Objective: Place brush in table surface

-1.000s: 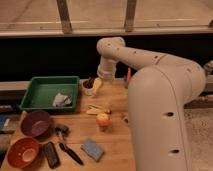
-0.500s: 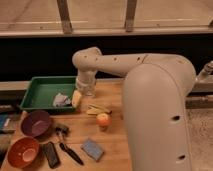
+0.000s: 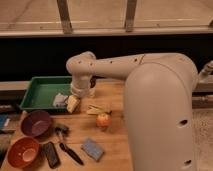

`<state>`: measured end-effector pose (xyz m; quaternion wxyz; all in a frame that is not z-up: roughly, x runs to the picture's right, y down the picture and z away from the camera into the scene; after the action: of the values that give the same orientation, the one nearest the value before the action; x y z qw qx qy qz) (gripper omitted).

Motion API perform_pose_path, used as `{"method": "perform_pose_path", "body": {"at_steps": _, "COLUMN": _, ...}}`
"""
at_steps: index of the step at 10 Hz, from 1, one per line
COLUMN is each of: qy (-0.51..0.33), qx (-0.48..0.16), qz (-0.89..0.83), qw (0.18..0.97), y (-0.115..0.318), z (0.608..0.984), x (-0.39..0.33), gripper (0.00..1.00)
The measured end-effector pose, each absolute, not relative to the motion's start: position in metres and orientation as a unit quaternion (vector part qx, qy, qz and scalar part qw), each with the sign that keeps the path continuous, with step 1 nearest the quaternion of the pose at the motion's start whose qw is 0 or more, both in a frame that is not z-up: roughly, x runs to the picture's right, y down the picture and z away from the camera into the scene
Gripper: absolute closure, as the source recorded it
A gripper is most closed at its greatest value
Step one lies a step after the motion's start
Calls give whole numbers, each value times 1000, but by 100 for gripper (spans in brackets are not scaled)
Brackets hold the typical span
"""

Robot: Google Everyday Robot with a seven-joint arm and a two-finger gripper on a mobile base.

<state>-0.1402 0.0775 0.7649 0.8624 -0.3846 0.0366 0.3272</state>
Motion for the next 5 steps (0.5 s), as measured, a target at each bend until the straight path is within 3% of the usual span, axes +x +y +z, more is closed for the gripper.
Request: {"method": "perform_pose_path", "body": {"at_steps": 5, "qy": 36, "qx": -405, "qz": 260, "qw": 876, "y": 125, "z": 747, "x": -165, "gripper": 24}}
